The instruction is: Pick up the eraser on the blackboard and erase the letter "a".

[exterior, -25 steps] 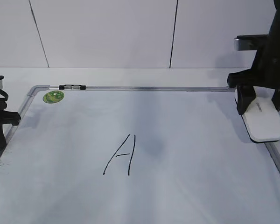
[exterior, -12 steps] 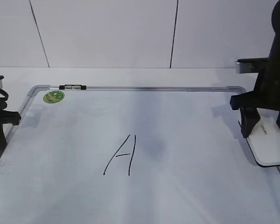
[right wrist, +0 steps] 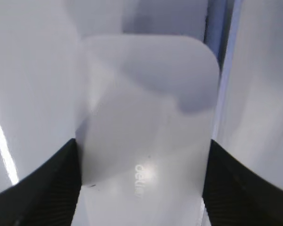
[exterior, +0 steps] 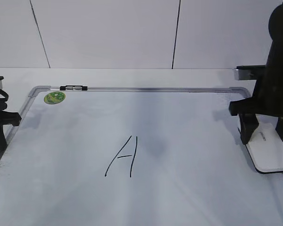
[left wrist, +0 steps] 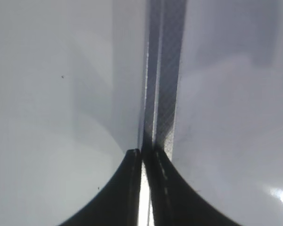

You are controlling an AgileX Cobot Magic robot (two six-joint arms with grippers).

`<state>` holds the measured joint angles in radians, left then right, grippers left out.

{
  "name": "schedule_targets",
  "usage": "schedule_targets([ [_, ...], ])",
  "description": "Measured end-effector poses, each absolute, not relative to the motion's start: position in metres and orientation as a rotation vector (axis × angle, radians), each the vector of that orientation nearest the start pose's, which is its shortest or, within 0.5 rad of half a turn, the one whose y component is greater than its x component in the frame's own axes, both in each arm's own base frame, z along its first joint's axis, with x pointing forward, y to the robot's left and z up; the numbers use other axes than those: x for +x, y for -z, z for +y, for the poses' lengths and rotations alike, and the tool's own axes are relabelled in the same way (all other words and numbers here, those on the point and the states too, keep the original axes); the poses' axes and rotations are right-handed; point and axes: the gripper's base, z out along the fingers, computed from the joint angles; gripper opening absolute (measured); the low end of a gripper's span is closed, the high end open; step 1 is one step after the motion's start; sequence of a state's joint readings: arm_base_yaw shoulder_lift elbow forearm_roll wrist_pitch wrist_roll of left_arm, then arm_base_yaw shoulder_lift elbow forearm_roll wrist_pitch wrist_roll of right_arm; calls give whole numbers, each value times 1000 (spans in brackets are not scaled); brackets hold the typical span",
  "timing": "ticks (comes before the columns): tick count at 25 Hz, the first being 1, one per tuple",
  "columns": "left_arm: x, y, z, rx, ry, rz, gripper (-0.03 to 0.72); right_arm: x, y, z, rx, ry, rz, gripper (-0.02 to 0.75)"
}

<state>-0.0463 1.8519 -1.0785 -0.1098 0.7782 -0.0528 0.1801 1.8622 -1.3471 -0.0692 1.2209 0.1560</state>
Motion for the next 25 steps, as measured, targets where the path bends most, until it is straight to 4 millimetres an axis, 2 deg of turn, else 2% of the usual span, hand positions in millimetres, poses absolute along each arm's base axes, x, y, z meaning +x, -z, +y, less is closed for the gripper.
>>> schedule_targets([
  [10,333,-152,-23,-128,137,3034,29,348,-195,54,-66,123,3227,536],
  [15,333,-152,-23,-127,139,3034,29,355,-202,40,11,91,3204,536],
  [20,333,-152,-23,-127,139,3034,29,362,-210,40,17,43,3174,536],
  [25,333,-152,-23,-127,139,3034,30,362,-210,40,10,34,3173,536],
])
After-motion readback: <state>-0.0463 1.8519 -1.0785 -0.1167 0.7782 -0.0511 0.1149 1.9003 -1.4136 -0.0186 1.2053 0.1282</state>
